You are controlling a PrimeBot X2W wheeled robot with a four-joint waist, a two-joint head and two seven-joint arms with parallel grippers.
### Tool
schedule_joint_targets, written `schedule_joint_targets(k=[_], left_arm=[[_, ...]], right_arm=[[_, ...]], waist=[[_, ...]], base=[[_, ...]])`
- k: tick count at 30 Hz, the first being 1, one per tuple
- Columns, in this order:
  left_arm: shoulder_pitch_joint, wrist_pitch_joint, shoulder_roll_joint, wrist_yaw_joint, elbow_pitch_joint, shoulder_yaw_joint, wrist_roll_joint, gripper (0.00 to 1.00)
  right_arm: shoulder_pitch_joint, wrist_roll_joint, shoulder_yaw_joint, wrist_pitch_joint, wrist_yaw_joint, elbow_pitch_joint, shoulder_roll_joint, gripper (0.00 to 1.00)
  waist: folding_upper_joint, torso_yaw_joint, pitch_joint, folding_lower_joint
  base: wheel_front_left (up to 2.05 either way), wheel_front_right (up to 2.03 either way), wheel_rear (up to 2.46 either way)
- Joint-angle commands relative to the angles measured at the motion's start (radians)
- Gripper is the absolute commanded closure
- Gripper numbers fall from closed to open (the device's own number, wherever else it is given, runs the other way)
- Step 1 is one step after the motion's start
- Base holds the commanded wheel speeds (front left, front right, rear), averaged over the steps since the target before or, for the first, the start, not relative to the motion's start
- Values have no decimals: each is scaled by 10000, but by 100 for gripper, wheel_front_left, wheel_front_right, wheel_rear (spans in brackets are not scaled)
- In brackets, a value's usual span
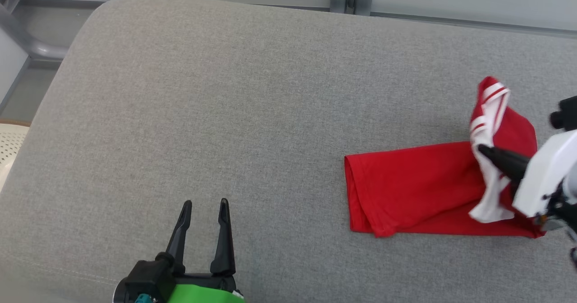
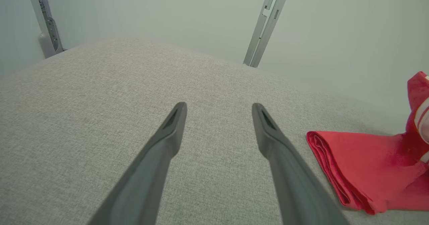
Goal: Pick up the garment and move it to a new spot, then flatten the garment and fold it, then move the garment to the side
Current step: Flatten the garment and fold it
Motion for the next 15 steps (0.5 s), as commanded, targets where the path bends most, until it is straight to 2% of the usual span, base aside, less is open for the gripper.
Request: schedule_joint_targets(k=[1,4,8,12,15], left_arm=[[-185,-25,7,57,24,-23,-13,0],[-258,-25,6,196,127,-52,-29,0],[-374,-24,6,346,172,-110,-94,0],[-412,-24,6,376,218,-147,-81,0],[-377,-24,6,377,295,-155,13,0]], right_arm=[[204,-261,296,-284,2,35,566,100],[349,-892,1118,-882,2,467,1758,100],[289,-1570,1822,-1657,2,1310,2888,100],[82,-1877,2022,-2257,2,1954,3563,100],[-57,-1976,2199,-2509,2,2283,3748,100]], waist=[[0,90,40,0],[0,102,99,0],[0,86,123,0],[0,1,104,0],[0,-68,78,0]], base=[[0,0,0],[0,0,0],[0,0,0],[0,0,0],[0,0,0]])
